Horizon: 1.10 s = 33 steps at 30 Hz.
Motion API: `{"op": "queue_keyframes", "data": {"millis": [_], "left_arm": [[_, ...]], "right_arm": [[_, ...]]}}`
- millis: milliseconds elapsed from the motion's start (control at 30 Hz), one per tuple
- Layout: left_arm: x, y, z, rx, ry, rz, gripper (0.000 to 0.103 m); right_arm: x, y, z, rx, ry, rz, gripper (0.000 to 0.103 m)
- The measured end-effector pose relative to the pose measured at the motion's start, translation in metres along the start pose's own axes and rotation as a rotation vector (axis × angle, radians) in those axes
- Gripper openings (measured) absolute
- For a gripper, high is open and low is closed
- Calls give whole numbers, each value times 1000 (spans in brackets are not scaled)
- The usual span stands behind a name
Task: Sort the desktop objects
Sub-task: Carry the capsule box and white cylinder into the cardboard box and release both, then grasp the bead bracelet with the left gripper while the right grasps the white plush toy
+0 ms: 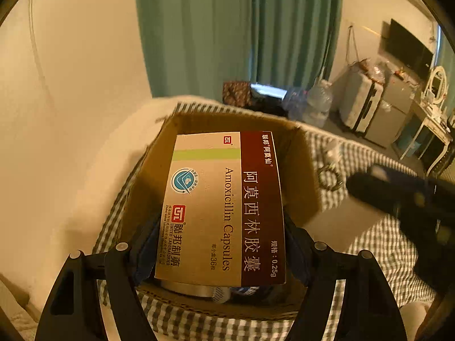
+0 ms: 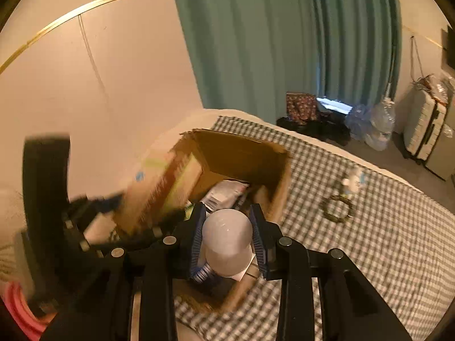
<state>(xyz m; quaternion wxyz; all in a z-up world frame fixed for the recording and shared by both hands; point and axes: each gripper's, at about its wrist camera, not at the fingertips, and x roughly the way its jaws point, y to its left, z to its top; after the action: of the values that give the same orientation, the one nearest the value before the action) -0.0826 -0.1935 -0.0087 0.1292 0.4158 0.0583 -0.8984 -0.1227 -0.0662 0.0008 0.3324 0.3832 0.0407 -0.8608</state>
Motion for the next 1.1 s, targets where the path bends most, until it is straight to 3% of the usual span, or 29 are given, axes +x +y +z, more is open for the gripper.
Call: {"op": "queue_keyframes", "data": {"millis": [100,167,200,300,433,600,733,933,1100], "left_arm": [[6,5,-6,-6,0,-21,79],[8,6,-7,-8,-3,-19,95],[8,5,-7,-9,-5,-8,100],[5,0,-5,5,-17,33,103],[-10,-20,-6,40,-38,51,103],[-31,-67,-9,89,-92,-37,103],[-32,-113,-9,118,-86,-101,103],[-5,-189,-6,135,-57,-142,103],[42,-223,-5,99,-1,-149,103]], "right_arm": [[5,-1,10,25,-13,30,36],[0,-4,20,59,-54,33,69],[-8,-7,26,73,-96,31,71],[-27,-17,34,78,-160,37,71],[-56,-38,28,86,-212,-37,71],[-90,-80,6,156,-227,-112,71],[-119,-116,-16,217,-237,-164,71],[-150,-166,-49,248,-245,-228,71],[-131,-213,-66,291,-202,-262,71]]}}
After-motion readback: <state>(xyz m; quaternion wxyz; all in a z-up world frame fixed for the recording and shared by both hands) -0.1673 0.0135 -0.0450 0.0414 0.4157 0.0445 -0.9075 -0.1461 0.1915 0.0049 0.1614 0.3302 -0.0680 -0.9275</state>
